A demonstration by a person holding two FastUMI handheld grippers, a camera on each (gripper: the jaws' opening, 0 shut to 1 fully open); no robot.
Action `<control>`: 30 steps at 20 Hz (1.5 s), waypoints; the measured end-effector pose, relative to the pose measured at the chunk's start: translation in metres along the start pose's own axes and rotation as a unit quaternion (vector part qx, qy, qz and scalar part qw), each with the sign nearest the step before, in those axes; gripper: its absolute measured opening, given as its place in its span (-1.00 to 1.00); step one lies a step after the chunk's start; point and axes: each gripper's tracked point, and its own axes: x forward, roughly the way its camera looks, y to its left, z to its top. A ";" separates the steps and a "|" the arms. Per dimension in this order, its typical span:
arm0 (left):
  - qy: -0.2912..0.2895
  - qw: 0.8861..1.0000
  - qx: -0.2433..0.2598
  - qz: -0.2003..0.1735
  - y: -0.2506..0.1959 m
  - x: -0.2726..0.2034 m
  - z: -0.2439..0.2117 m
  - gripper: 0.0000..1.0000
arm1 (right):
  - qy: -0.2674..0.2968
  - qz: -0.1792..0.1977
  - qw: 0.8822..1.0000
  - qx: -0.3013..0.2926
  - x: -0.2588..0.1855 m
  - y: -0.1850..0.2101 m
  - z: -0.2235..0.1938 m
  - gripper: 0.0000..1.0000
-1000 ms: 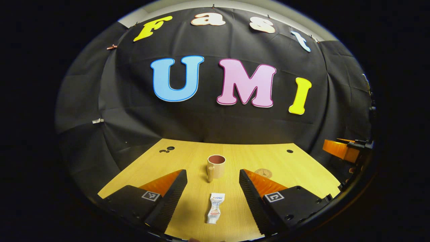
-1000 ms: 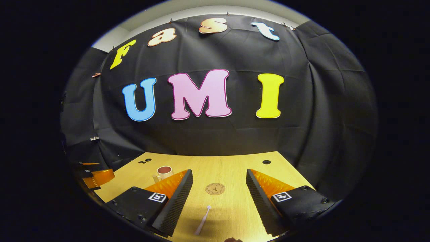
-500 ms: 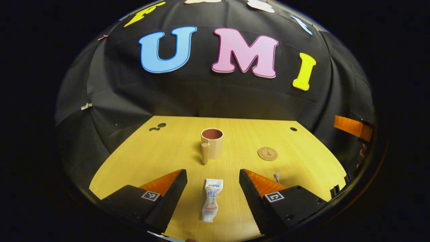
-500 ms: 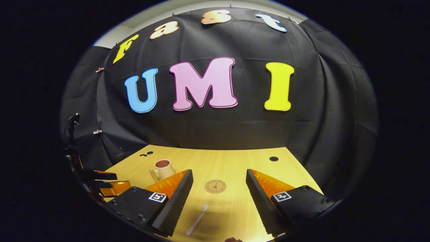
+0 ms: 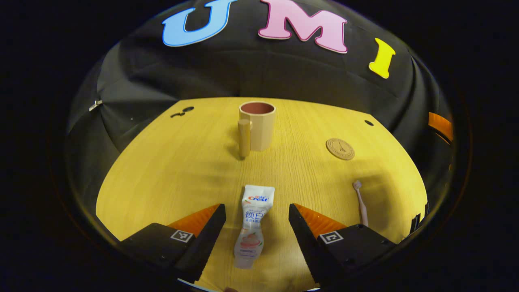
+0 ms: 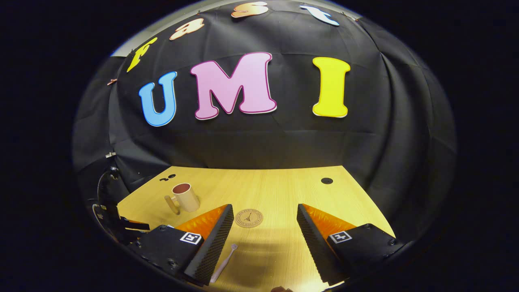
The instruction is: Put the toothbrush and toothpaste on the desktop into the cup, then pick up the cup and place it on the coaster on the desktop.
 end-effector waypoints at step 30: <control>0.089 0.995 0.003 -0.033 0.006 0.016 -0.021 -0.51 | 0.294 0.025 0.955 -0.027 -0.010 0.095 -0.169 0.98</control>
